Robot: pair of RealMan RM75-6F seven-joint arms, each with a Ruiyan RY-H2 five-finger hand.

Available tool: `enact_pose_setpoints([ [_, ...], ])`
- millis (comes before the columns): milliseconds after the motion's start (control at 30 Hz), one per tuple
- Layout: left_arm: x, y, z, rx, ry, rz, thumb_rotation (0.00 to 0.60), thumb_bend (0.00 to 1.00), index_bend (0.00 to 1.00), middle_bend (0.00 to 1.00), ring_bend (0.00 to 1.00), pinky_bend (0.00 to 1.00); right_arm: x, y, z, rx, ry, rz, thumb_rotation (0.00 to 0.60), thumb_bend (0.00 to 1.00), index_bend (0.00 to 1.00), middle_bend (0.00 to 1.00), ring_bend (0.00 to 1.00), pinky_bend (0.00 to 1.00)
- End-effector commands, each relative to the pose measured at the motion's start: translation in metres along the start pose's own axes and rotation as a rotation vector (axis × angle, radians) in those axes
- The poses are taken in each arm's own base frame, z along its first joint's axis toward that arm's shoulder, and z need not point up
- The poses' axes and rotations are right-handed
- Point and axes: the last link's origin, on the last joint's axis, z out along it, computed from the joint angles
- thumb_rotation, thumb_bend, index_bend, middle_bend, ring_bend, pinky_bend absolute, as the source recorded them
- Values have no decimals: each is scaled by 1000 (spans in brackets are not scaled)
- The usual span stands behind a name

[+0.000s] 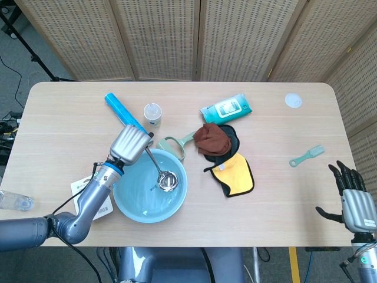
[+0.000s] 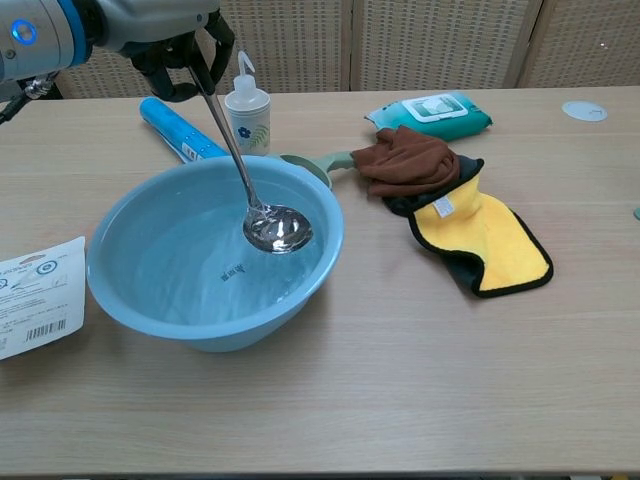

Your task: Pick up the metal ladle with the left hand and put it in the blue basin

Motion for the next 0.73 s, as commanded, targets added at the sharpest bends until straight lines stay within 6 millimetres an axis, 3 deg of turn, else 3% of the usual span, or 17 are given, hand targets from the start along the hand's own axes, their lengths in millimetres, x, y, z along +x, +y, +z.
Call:
enact_pose_setpoints([
  [33, 5, -4, -2, 7, 8, -3, 600, 540, 947, 1000, 917, 908, 0, 0, 0, 0, 1, 0, 600, 0, 0, 0, 0, 0],
  [367, 25, -25, -19, 41, 63, -71, 600, 538, 949, 1000, 917, 909, -1, -3, -2, 7, -1, -6, 600, 0, 0, 0, 0, 0],
  [733, 28, -41, -34, 60, 82, -173, 600, 539, 951, 1000, 917, 909, 1, -5, -4, 18, 8, -2, 600, 0, 0, 0, 0, 0],
])
